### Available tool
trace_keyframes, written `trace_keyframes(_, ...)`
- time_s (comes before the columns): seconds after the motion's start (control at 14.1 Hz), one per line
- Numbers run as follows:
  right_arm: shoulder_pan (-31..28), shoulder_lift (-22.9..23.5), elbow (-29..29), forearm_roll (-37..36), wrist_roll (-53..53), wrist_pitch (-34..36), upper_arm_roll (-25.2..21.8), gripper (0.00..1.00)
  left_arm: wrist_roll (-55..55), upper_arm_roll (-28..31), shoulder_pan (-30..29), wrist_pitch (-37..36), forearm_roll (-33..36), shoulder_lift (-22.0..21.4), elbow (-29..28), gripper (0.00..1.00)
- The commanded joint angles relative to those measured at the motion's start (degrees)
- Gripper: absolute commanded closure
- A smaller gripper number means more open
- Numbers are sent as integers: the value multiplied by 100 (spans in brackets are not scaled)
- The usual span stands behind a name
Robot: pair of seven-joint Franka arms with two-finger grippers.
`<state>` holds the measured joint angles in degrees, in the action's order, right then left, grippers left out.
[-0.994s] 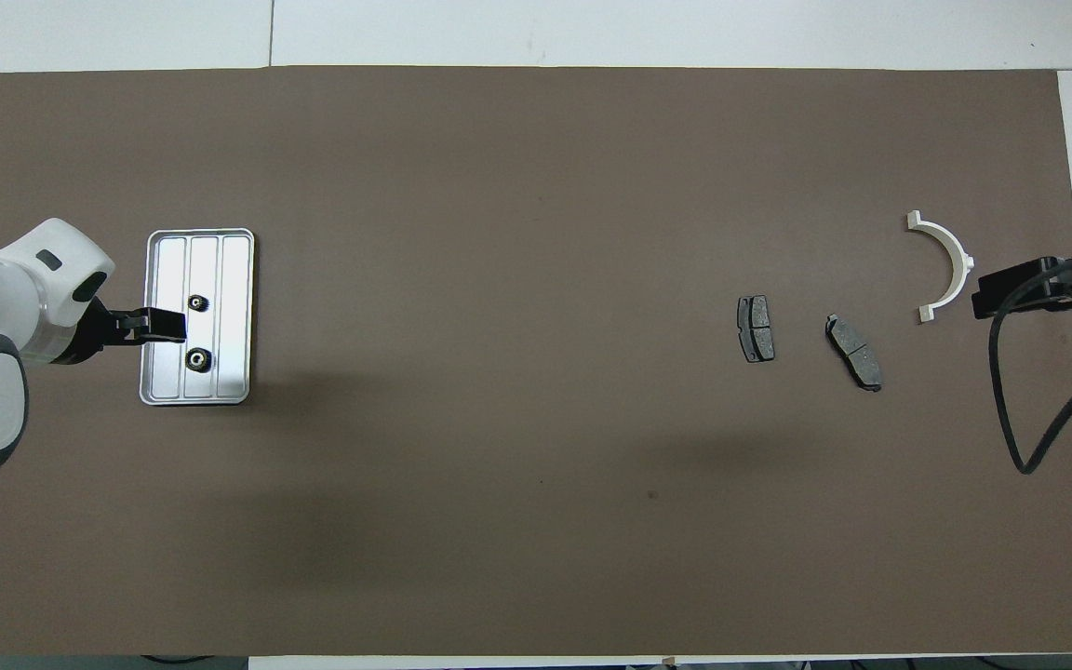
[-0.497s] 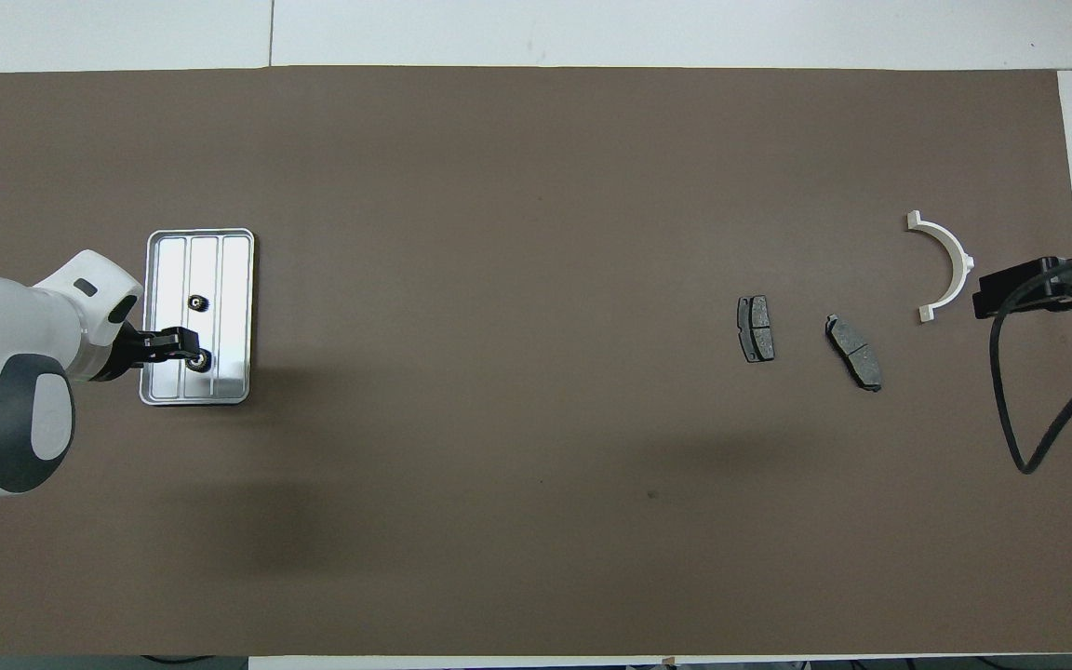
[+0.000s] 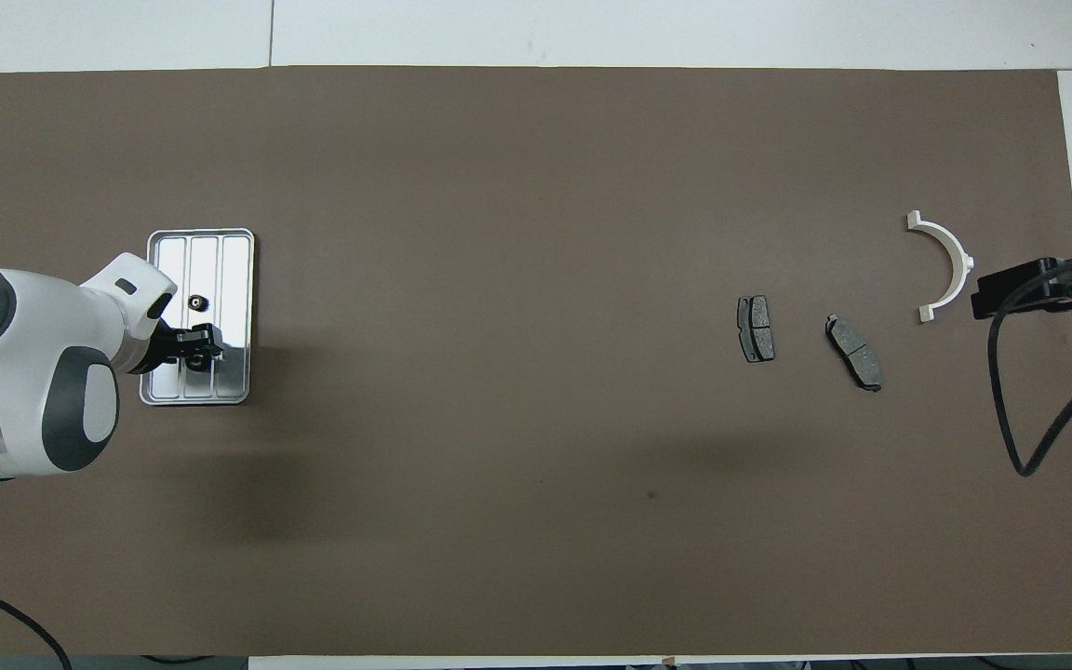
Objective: Place bearing gear from tray to pile
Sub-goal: 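Lower the left gripper into the tray and grasp a dark bearing gear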
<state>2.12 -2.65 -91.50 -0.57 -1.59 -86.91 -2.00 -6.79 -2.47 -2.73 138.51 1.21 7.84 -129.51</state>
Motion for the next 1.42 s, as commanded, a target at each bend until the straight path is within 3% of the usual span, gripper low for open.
trace_keyframes(0.0,-19,-139,-149,136,44,-45,6,0,-68,-8,-8,79,-24,-37,-31,37)
trace_keyframes(1.06,-10,-157,-140,136,36,-45,24,0,-279,-8,18,-8,-24,-72,-136,40)
trace_keyframes(1.14,-10,-157,-140,136,36,-45,15,0,-279,-8,18,-8,-24,-81,-171,43)
trace_keyframes(1.35,-10,-157,-140,136,36,-45,15,0,-279,-8,27,-8,-24,-90,-189,65)
